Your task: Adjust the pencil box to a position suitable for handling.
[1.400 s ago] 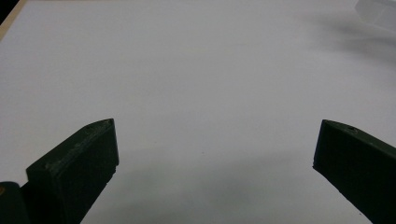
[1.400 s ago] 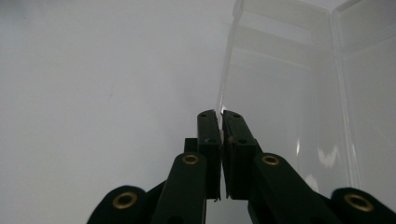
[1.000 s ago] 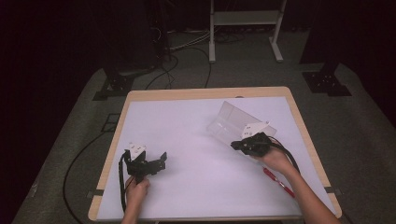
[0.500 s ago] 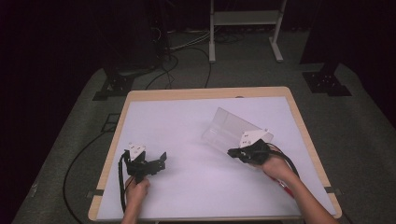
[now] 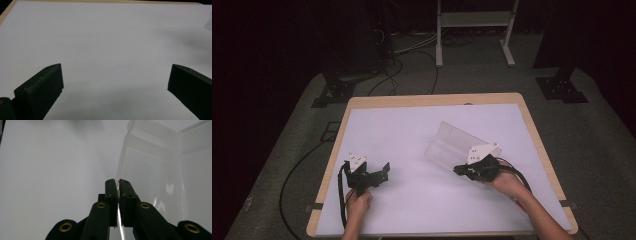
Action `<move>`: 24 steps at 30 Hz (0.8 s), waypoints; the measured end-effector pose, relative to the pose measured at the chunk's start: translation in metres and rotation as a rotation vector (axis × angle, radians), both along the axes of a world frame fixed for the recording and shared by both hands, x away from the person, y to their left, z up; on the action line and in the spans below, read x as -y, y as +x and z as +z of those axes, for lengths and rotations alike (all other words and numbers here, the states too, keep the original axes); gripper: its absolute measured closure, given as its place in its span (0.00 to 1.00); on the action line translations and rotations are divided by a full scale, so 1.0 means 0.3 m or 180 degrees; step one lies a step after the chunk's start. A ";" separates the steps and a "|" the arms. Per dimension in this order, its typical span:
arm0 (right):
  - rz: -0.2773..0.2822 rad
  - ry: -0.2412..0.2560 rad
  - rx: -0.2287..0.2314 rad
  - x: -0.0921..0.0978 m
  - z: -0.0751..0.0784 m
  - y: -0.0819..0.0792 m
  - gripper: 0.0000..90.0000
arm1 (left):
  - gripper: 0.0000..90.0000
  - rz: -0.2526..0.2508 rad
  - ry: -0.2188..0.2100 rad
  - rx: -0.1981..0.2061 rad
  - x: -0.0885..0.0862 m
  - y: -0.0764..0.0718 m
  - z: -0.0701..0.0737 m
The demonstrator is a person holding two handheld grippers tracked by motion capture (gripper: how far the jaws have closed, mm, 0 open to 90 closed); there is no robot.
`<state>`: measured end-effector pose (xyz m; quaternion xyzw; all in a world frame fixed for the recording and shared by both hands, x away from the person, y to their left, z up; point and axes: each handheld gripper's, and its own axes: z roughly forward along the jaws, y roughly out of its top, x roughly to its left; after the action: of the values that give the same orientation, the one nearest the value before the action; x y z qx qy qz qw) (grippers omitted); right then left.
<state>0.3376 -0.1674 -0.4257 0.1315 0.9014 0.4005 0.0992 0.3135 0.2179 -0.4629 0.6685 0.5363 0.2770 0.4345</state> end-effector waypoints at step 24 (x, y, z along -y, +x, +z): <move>0.0290 0.0007 -0.0194 -0.058 -0.078 -0.050 0.95 | 0.00 -0.0008 0.0001 -0.0002 0.000 0.000 0.000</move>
<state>0.3225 -0.1500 -0.4491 0.1027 0.9086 0.4013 0.0532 0.3133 0.2178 -0.4630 0.6694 0.5355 0.2763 0.4346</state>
